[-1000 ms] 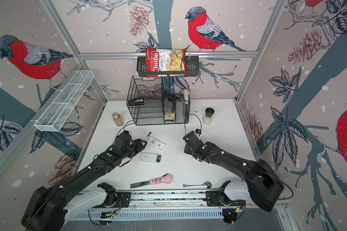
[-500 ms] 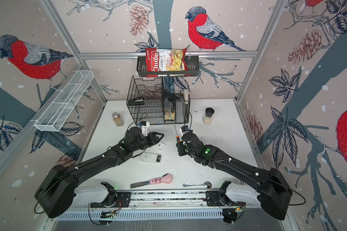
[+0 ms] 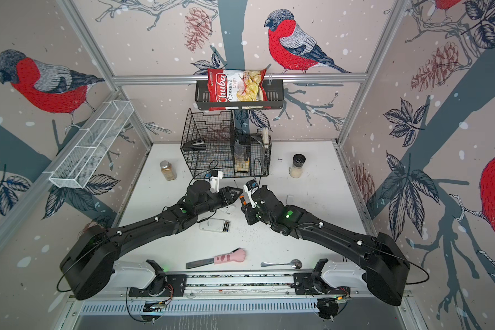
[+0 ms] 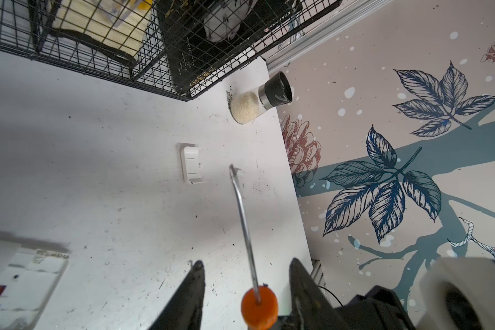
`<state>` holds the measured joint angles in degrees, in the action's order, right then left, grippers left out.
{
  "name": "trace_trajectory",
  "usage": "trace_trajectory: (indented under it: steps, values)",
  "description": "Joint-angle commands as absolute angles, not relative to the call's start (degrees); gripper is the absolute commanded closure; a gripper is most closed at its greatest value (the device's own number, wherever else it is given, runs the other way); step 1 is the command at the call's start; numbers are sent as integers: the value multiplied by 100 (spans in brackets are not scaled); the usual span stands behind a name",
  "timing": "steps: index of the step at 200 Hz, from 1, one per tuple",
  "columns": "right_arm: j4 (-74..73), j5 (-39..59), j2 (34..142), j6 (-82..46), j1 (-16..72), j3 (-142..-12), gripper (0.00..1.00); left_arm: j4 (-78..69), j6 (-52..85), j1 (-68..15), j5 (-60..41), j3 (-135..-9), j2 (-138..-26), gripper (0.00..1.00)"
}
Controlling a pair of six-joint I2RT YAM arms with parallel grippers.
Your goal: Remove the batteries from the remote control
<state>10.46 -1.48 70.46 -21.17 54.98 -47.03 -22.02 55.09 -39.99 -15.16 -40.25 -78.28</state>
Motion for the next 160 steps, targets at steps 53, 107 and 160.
trace_trajectory:
  steps: [53,107,160]
  values:
    - [776,-143,7154,-2065,5470,-4805,92,-2702,5555,-4118,-1670,-4130,-8038,68]
    - [674,-148,7303,-2091,5404,-4795,92,-2765,5616,-4133,-1631,-4036,-8084,82]
    - [623,-207,7207,-2173,5362,-4740,85,-2896,5736,-4118,-1545,-3959,-8147,100]
